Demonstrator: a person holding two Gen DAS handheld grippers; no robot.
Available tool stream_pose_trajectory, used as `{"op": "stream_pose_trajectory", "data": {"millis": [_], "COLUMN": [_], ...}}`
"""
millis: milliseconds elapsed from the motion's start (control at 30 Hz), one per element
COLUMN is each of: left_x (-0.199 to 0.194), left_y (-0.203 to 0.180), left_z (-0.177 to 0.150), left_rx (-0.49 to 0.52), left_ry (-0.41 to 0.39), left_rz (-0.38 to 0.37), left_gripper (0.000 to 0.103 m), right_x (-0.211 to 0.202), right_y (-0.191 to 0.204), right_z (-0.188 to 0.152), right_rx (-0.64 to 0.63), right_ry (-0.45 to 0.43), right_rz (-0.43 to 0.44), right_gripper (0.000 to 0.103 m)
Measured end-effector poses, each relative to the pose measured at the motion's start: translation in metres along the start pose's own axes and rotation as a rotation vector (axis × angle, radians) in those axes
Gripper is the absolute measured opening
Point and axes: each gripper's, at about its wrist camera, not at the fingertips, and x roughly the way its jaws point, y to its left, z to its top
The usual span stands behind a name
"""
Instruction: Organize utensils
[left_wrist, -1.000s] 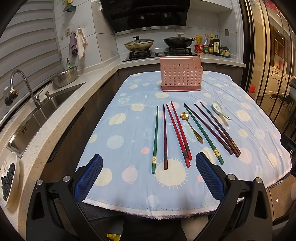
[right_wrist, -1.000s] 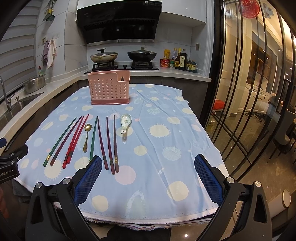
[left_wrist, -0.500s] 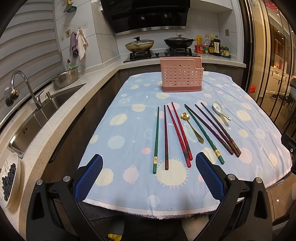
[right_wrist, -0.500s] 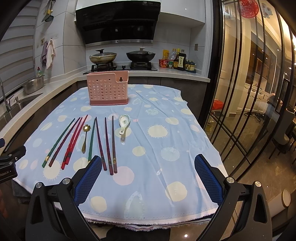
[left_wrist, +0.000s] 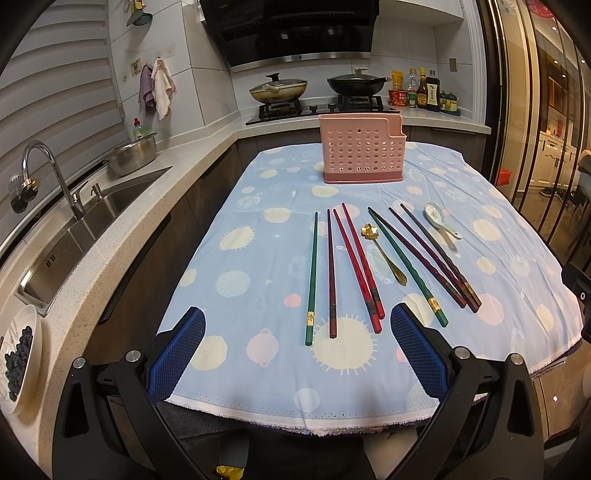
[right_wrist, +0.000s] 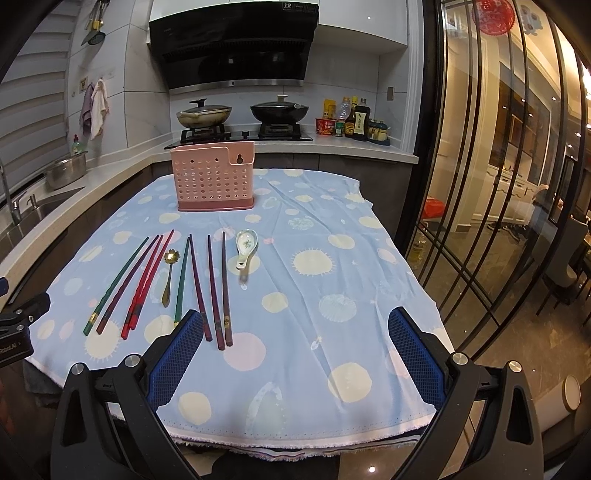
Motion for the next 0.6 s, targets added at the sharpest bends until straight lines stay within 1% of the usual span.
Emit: {"op": "stream_pose_trajectory", "data": {"millis": [600], "left_x": [-0.0005], "left_y": [-0.0004], "left_z": [0.0001], "left_rx": [0.002], "left_ry": [0.001], "left_rz": [0.001], "left_gripper": [0.096], "right_x": [0.0012], "right_y": [0.0044], "right_z": [-0.0022], "right_rx": [-0.001], "right_ry": [0.004], "right_rz": [0.007], "right_gripper": [0.096]}}
